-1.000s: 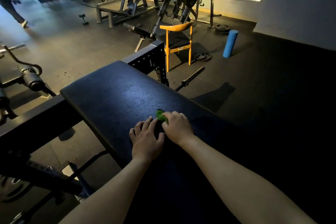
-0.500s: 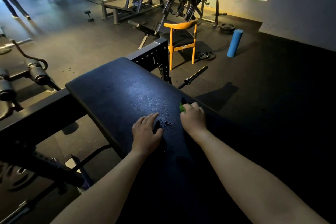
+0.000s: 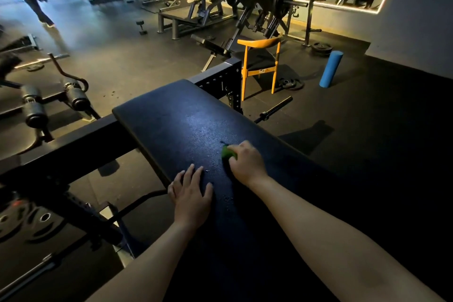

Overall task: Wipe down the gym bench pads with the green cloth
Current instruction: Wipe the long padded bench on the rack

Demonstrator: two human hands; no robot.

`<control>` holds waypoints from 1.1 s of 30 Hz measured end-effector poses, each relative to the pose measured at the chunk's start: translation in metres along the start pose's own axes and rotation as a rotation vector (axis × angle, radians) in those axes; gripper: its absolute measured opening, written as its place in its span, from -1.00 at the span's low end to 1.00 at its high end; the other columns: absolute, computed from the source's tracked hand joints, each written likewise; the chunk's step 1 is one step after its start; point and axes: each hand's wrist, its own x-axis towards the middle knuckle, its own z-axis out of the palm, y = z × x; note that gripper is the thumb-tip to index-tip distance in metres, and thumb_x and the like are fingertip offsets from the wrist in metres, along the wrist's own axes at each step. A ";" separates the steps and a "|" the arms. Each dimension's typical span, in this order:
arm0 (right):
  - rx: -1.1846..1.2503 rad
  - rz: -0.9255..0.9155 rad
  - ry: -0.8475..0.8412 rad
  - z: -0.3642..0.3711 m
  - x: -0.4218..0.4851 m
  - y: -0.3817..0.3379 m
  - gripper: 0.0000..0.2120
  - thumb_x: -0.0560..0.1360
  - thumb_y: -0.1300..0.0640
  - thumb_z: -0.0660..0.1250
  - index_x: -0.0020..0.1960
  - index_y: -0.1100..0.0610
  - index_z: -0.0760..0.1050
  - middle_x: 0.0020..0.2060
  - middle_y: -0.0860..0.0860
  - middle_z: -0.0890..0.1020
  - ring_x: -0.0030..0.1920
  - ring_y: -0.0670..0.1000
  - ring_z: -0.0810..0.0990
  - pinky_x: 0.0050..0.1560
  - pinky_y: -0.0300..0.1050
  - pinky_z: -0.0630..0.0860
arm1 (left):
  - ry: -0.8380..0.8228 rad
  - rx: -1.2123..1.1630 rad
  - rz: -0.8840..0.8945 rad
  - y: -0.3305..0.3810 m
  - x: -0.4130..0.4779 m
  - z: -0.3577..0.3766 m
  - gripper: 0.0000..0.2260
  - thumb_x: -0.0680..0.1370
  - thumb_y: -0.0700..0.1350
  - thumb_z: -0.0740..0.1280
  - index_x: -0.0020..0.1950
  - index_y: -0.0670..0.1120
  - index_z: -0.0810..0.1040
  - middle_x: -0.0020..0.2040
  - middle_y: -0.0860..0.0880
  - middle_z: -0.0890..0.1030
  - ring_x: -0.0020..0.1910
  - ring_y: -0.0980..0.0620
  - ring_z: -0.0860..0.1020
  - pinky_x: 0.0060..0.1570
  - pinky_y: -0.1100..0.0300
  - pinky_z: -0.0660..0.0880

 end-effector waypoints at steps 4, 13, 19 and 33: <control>-0.126 0.185 0.151 -0.010 0.013 0.032 -0.64 0.52 0.22 0.22 0.29 0.11 0.52 0.18 0.17 0.45 0.15 0.23 0.43 0.18 0.02 0.38 | 0.020 -0.019 0.001 -0.002 0.001 0.004 -0.28 0.42 0.33 -0.10 0.51 0.12 0.34 0.57 0.09 0.24 0.53 0.03 0.06 0.46 -0.01 -0.12; -0.099 0.011 -0.044 0.030 -0.013 -0.029 -0.71 0.54 0.11 0.23 0.20 0.04 0.61 0.12 0.14 0.52 0.11 0.21 0.54 0.15 -0.05 0.42 | -0.051 -0.102 0.093 -0.016 0.004 -0.004 -0.21 0.39 0.31 -0.09 0.60 0.06 0.20 0.61 0.06 0.14 0.56 0.02 0.00 0.50 0.04 -0.14; -0.034 -0.078 -0.145 0.036 -0.022 -0.053 -0.72 0.51 0.08 0.27 0.17 -0.06 0.64 0.06 0.10 0.57 0.10 0.16 0.56 0.16 -0.06 0.43 | -0.033 -0.033 0.032 -0.044 0.004 -0.015 -0.11 0.36 0.44 -0.08 0.63 0.04 0.10 0.64 0.00 0.00 0.58 -0.01 -0.11 0.53 -0.01 -0.15; -0.172 0.042 0.012 0.054 0.005 -0.069 -0.71 0.54 0.09 0.22 0.18 0.02 0.62 0.10 0.15 0.55 0.08 0.24 0.56 0.07 -0.03 0.47 | -0.118 -0.328 0.092 -0.072 0.008 -0.024 -0.17 0.48 0.35 0.22 0.63 -0.04 0.11 0.64 0.03 -0.04 0.59 0.03 -0.12 0.54 0.14 -0.14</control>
